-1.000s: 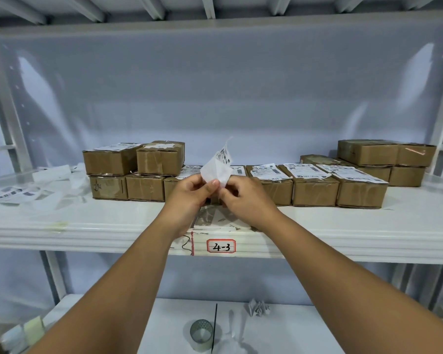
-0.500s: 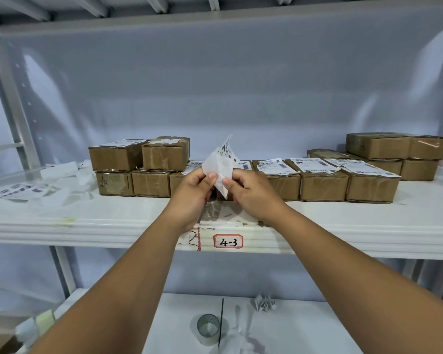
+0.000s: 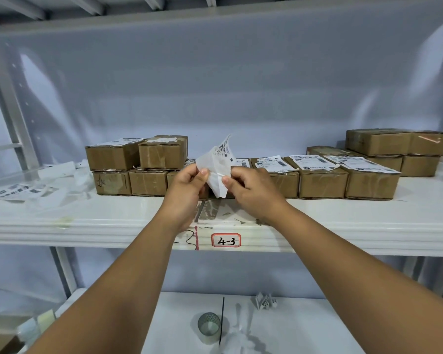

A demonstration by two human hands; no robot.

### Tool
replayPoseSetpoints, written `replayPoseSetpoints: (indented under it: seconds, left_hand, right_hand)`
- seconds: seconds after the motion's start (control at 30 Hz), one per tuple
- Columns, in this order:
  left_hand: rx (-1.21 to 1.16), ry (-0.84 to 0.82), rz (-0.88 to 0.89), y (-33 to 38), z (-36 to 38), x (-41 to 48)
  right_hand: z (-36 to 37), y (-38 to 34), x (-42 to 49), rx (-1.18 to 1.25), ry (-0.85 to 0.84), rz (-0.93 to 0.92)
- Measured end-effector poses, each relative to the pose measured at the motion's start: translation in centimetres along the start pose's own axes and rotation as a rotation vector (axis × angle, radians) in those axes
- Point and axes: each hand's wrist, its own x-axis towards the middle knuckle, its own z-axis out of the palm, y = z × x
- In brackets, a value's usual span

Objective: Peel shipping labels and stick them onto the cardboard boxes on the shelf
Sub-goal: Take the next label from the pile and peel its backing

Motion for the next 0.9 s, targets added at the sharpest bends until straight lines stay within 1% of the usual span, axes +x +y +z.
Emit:
replayPoseSetpoints:
  seconds: [0.07,0.13,0.2,0.3,0.4,0.5,0.63,0.9]
  left_hand:
    - [0.024,-0.042,0.017,0.1,0.1,-0.1]
    - [0.004,-0.129,-0.001,0.4,0.2,-0.3]
    - [-0.033,-0.189,-0.035,0.2,0.3,-0.3]
    - [-0.056,-0.141,-0.05,0.1,0.1,-0.1]
    - [0.02,-0.106,-0.042,-0.3,-0.1,0.1]
    - [0.057,-0.076,-0.027,-0.2,0.2,-0.1]
    - [0.019,0.008,-0.015,-0.4,0.2,0.1]
    - [0.111,0.143,0.031,-1.4,-0.5,0.8]
  right_hand:
    - [-0.3,0.1,-0.1,0.036,0.031,-0.002]
    - [-0.4,0.2,-0.1,0.077,0.055,0.006]
    - [-0.3,0.1,0.0,0.079,0.036,0.01]
    - [0.0,0.1,0.1,0.128,0.021,0.024]
    - [-0.1,-0.1,0.1,0.174,-0.009,0.066]
    - [0.1,-0.2,0.2,0.138,-0.027,0.1]
    - [0.4,-0.3,0.4,0.068,-0.016,0.072]
    - [-0.1,-0.1,0.3,0.096,-0.016,0.099]
